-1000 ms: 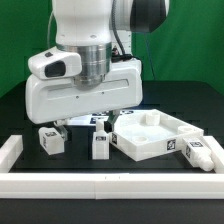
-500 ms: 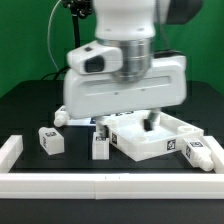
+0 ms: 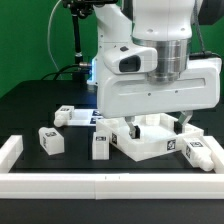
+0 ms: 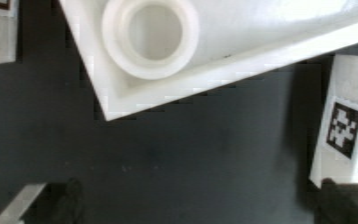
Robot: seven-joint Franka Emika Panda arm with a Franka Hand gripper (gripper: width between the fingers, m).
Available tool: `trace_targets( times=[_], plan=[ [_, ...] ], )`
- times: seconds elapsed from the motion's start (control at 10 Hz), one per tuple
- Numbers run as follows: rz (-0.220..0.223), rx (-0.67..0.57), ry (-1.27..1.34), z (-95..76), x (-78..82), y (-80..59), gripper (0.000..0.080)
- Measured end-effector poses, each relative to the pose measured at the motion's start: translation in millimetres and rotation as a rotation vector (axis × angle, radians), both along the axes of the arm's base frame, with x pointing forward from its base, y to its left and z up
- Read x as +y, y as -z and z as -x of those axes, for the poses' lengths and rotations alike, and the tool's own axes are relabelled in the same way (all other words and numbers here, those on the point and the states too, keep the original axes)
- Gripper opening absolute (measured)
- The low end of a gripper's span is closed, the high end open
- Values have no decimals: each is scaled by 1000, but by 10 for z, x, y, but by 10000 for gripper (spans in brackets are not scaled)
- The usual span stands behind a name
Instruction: Assemble one leg
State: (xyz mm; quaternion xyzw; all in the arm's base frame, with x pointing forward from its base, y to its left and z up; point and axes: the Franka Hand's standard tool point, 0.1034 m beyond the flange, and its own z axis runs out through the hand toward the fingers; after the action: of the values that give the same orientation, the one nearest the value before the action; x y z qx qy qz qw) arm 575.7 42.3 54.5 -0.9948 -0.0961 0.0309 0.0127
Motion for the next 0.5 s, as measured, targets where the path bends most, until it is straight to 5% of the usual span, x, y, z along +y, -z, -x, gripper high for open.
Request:
trace_targets(
  times=[0.2, 0.5],
  plan=[
    [1, -9, 4, 44, 10, 46, 649],
    [-2, -8, 6, 75, 234, 107, 649]
  ],
)
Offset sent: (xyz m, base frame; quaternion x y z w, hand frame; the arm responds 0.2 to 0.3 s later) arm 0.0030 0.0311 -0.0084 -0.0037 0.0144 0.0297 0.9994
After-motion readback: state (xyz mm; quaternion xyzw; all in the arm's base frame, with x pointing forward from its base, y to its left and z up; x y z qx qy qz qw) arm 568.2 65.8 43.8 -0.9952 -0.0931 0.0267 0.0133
